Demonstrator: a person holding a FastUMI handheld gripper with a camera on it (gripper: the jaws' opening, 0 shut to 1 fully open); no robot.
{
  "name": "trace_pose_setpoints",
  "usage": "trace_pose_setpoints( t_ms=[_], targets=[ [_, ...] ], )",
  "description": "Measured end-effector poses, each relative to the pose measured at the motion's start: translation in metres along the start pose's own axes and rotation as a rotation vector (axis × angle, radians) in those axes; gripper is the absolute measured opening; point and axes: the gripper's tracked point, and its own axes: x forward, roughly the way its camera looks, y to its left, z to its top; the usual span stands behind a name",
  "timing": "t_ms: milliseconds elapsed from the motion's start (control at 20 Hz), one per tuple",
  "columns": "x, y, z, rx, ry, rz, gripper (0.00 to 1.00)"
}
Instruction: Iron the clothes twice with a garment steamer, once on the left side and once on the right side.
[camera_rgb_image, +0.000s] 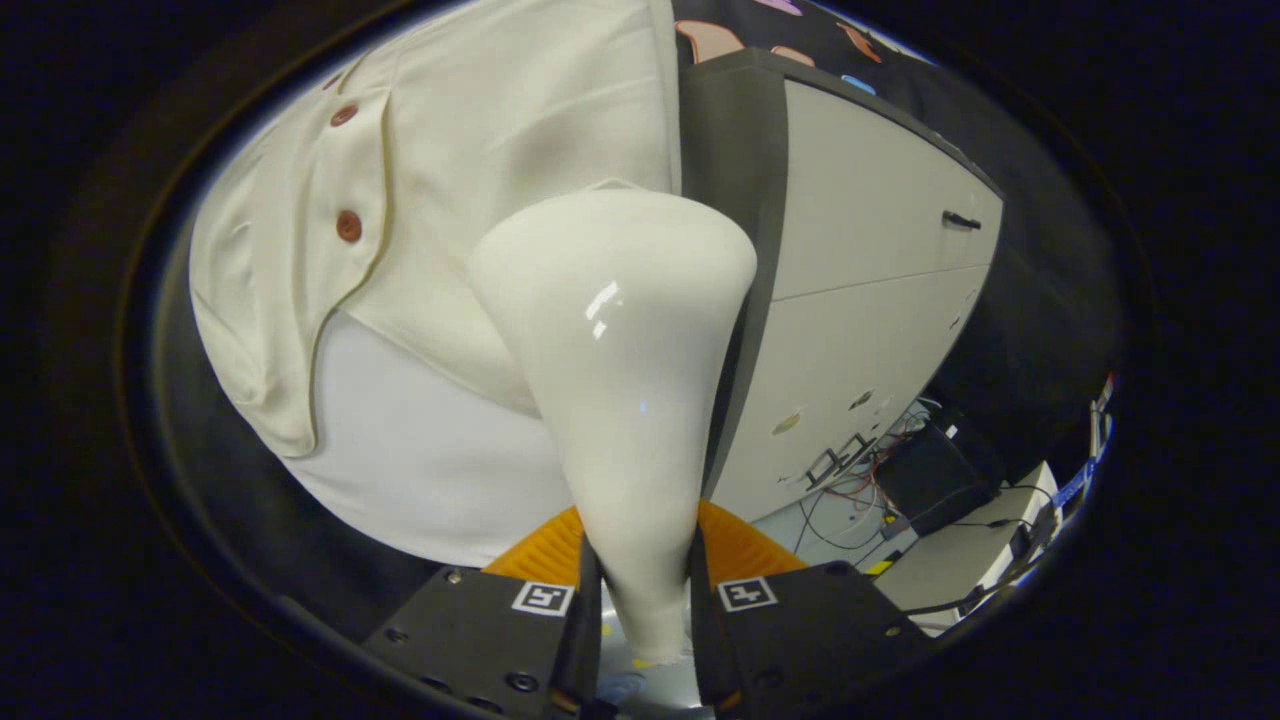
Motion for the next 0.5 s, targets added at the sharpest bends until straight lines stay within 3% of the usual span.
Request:
trace_pose_setpoints(
  t_ms=[500],
  targets=[
    [-0.078, 0.049, 0.000, 0.030, -0.108, 0.062, 0.38]
  ],
)
